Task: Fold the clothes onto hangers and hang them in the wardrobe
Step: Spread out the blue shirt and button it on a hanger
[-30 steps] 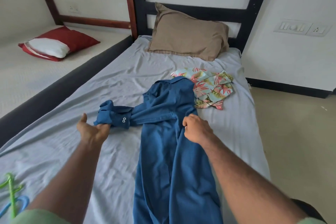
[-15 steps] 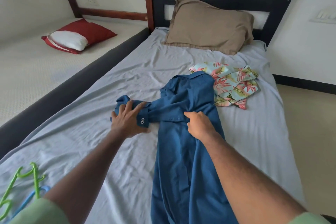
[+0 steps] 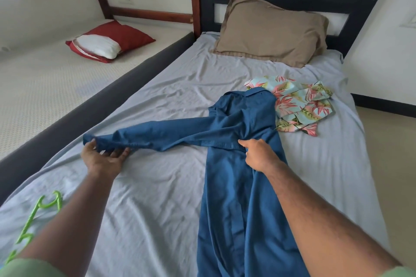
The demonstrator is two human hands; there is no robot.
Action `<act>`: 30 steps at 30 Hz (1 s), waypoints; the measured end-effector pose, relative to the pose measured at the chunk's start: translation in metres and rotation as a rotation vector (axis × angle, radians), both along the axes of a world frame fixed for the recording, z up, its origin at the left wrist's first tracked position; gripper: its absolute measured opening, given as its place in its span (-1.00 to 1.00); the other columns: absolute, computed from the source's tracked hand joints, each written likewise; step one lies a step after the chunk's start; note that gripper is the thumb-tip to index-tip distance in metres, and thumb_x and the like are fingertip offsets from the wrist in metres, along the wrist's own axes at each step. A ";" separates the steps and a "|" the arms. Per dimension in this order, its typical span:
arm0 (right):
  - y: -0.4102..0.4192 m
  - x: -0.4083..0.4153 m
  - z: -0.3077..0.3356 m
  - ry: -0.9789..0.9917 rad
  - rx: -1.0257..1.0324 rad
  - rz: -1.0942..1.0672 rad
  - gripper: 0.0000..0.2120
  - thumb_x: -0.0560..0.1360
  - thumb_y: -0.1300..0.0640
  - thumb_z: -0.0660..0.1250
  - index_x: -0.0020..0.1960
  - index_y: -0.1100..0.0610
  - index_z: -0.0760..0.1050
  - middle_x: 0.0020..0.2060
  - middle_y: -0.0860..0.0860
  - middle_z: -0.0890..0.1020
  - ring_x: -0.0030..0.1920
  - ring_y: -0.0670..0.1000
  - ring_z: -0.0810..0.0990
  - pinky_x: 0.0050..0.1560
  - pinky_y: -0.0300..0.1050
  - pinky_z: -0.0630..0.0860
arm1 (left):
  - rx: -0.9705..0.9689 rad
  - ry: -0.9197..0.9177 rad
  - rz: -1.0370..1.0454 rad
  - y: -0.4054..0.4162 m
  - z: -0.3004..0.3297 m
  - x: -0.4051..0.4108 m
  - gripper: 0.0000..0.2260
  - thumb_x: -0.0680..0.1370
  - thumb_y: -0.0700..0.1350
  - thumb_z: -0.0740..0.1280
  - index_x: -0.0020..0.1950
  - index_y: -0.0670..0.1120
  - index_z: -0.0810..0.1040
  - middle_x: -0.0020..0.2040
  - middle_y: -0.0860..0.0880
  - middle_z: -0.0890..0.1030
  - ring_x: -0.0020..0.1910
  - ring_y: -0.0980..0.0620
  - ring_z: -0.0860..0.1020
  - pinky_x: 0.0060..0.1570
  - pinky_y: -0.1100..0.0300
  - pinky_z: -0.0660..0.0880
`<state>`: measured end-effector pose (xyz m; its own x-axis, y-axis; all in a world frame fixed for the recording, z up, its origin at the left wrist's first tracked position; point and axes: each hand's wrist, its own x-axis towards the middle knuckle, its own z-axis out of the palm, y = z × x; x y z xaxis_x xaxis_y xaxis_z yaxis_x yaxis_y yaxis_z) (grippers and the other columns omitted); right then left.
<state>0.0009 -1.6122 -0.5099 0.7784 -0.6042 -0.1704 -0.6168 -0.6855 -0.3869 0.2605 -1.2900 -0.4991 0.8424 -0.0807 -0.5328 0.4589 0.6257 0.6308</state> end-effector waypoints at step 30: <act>0.074 -0.168 0.046 -0.633 1.339 -0.448 -0.52 0.55 0.43 0.25 0.38 0.06 0.54 0.20 0.16 0.65 0.10 0.24 0.62 -0.13 0.15 0.68 | 0.273 -0.538 -0.896 -0.106 0.047 -0.252 -0.57 0.43 0.24 0.47 -0.15 -0.11 0.46 -0.21 -0.18 0.61 -0.21 -0.14 0.68 -0.25 0.07 0.56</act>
